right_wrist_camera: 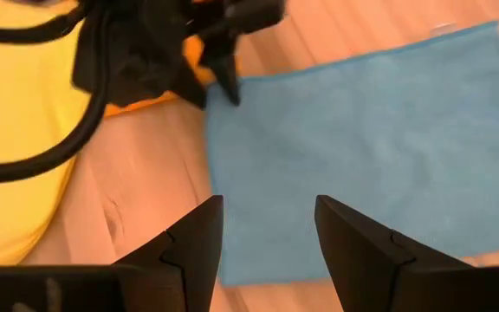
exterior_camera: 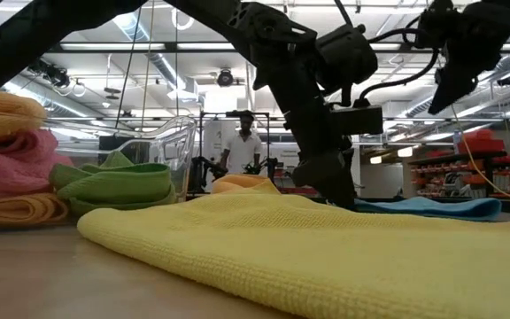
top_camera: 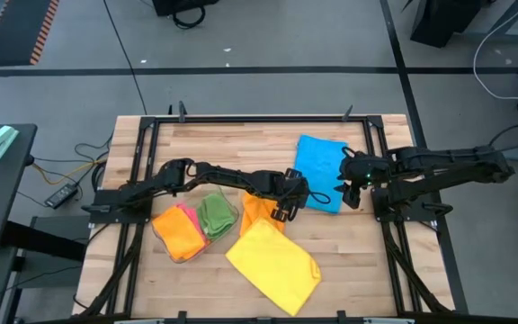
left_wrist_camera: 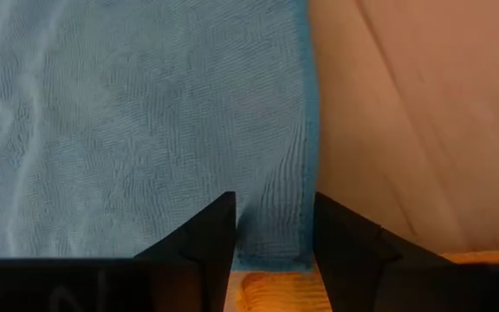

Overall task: Fold microfiber towels
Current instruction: Fold the blue microfiber cloth

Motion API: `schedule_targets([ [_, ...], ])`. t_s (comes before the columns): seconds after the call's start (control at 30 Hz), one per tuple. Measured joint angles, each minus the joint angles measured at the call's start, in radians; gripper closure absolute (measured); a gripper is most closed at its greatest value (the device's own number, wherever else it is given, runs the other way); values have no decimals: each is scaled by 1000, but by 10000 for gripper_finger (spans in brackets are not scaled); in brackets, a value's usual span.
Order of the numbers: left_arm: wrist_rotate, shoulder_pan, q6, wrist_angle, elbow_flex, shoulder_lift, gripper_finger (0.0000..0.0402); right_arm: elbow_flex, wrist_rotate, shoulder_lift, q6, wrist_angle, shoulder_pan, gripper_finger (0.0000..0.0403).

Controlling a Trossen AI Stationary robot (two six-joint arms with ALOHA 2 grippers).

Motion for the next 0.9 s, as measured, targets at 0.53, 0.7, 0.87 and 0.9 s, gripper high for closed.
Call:
schedule_targets([
  [0.53,66,4,-35,-51,4,16,388,-269,230,160,68,424,344,210],
  [0.7,121,-7,-110,-121,0,-12,373,-269,329,288,59,447,459,210],
  [0.87,186,-10,-168,-171,8,-25,388,-269,400,428,58,481,541,210],
  [0.9,190,-10,-173,-175,8,-25,391,-269,407,456,58,510,550,210],
])
